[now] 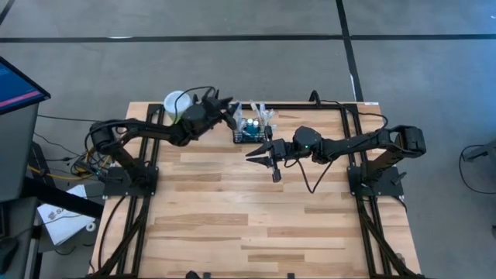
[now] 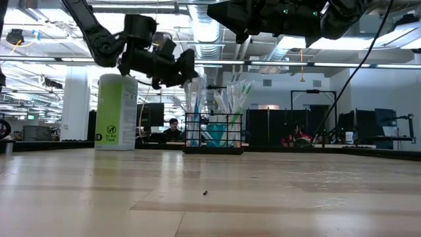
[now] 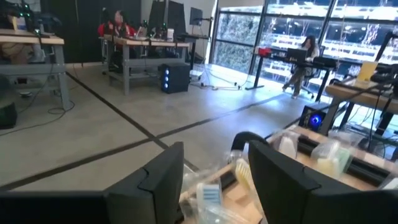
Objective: Pick & Place toothbrushing station
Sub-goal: Return to Home Position
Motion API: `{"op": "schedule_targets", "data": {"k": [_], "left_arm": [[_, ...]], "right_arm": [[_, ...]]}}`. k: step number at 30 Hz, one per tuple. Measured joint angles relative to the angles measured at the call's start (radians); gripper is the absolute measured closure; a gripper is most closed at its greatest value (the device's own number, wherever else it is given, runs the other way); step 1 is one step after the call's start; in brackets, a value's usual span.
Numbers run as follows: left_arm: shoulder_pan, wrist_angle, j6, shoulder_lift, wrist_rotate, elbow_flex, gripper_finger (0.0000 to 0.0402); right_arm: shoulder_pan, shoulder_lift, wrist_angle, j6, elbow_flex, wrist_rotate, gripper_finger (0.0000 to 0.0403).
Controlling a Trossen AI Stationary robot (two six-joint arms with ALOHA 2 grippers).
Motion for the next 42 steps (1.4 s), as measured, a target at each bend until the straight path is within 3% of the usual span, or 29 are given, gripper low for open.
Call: {"op": "schedule_targets", "data": {"k": [9, 14, 18, 21, 26, 38, 42], "left_arm": [[-0.013, -0.056, 0.001, -0.068, 0.000, 0.000, 0.0227], [-0.013, -0.215, 0.027, -0.137, 0.018, 0.000, 0.0231], [-0.013, -0.363, 0.036, -0.226, 0.116, -0.005, 0.0230], [-0.013, -0.374, 0.056, -0.304, 0.183, -0.065, 0.0229], [-0.028, -0.369, 0.060, -0.471, 0.198, -0.198, 0.0235], [-0.193, -0.357, 0.089, -0.869, 0.189, -0.457, 0.0240], [-0.220, -0.363, 0.098, -0.957, 0.129, -0.535, 0.0246]], "right_arm": [[-0.008, 0.000, 0.000, 0.003, 0.000, 0.000, 0.0355], [-0.056, -0.010, 0.003, 0.037, -0.004, 0.001, 0.0355], [-0.098, -0.020, -0.006, 0.077, -0.023, 0.001, 0.0355], [-0.120, -0.025, 0.003, 0.082, -0.037, 0.001, 0.0355], [-0.140, -0.054, -0.036, 0.089, -0.043, 0.000, 0.0355], [-0.205, -0.245, -0.217, 0.053, -0.043, 0.002, 0.0355], [-0.221, -0.294, -0.288, 0.042, -0.042, 0.002, 0.0355]]}}
